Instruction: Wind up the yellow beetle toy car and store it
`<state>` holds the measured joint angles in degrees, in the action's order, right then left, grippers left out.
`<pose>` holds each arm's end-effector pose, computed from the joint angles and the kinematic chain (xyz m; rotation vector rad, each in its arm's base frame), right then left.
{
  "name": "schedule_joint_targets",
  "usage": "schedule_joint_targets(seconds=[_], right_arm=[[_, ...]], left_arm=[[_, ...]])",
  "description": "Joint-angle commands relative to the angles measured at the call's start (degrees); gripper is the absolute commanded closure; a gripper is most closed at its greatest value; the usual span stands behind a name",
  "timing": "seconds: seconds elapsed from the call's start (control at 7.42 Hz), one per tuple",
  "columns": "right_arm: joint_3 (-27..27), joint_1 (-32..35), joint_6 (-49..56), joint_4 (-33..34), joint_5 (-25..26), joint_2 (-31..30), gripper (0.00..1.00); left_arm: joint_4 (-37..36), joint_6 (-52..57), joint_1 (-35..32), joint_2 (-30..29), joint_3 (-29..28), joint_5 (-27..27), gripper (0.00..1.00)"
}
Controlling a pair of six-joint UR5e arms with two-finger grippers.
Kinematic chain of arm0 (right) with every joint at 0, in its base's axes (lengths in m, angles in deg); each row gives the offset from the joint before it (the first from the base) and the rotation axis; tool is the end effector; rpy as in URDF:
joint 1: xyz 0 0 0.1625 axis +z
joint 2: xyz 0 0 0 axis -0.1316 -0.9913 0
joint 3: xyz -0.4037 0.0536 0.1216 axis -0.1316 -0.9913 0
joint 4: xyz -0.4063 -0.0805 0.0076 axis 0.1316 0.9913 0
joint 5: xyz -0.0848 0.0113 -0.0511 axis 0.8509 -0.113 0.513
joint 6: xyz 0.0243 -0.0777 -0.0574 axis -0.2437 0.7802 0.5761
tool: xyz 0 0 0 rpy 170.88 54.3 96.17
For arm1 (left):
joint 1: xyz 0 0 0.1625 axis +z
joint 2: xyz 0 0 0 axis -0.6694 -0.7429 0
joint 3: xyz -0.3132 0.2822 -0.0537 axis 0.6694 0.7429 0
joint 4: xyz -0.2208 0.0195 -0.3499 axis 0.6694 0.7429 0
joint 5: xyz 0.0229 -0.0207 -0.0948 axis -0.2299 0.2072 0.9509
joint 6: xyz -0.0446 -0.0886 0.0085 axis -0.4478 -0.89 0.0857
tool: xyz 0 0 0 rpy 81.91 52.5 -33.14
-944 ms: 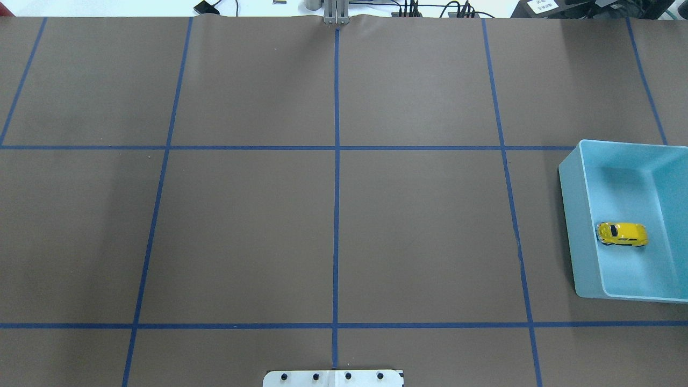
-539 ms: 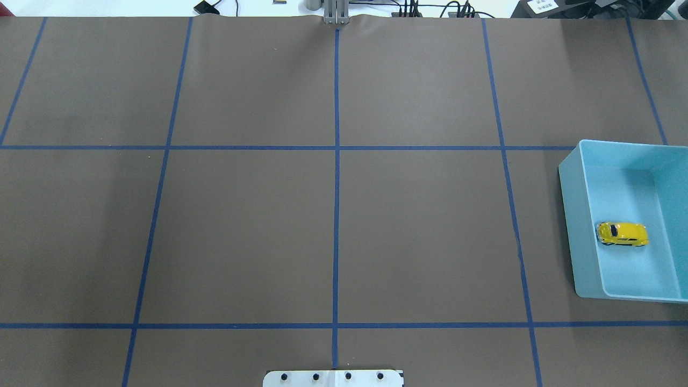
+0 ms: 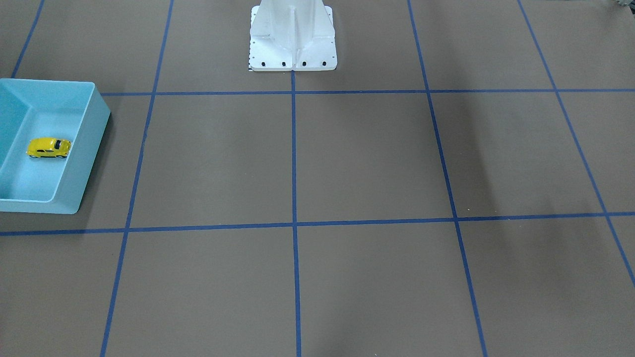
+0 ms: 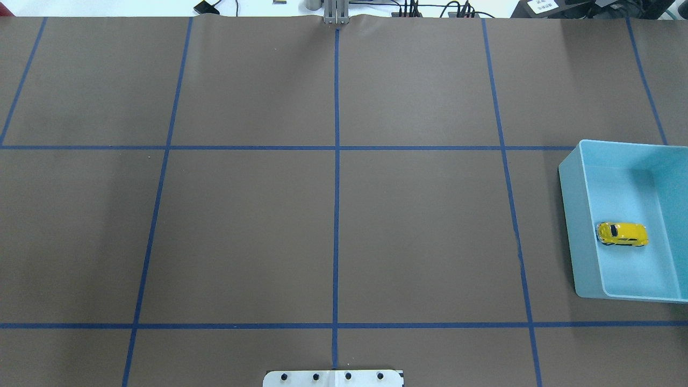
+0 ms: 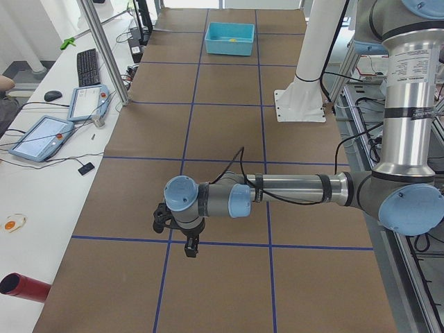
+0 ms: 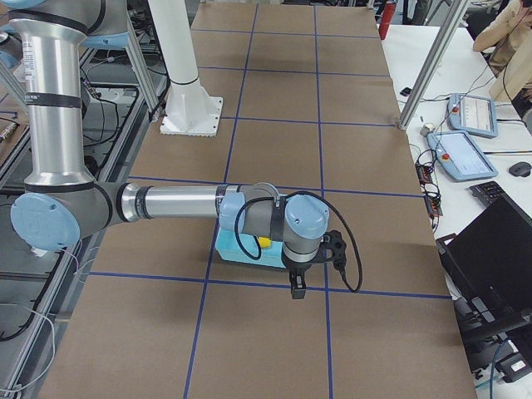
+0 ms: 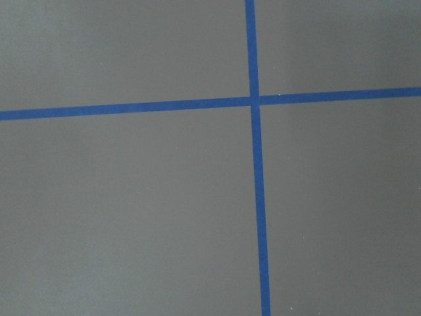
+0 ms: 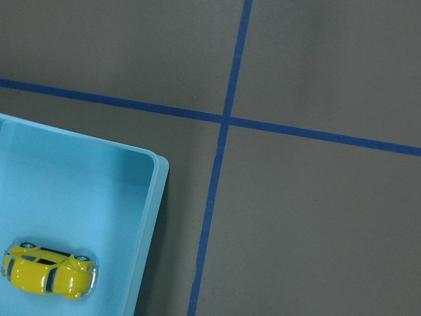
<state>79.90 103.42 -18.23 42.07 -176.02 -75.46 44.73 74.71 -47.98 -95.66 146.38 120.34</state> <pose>0.1115 -0.4576 0.6475 0.0222 -0.7727 -0.0923 -0.0613 -0.4784 0.6658 0.0115 0.8103 0.0664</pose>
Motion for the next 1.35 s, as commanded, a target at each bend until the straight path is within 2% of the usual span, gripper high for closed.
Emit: schedule_joint_targets(seconds=[0.0,0.13,0.67,1.21], right_arm=[[-0.13,-0.05,0.01,-0.17,2.19,-0.73,0.00],[-0.13,-0.06,0.62,-0.17,5.25,-0.82,0.00],[1.27,-3.39,-0.17,-0.17,5.64,2.25,0.00],[-0.04,-4.80,-0.17,-0.87,5.28,1.99,0.00]], left_arm=[[0.05,0.00,0.00,-0.01,0.05,0.00,0.00],[0.05,0.00,0.00,-0.01,-0.04,0.00,0.00],[-0.04,0.00,0.00,-0.01,-0.04,0.00,0.00],[-0.04,-0.09,0.00,-0.01,-0.04,0.00,0.00]])
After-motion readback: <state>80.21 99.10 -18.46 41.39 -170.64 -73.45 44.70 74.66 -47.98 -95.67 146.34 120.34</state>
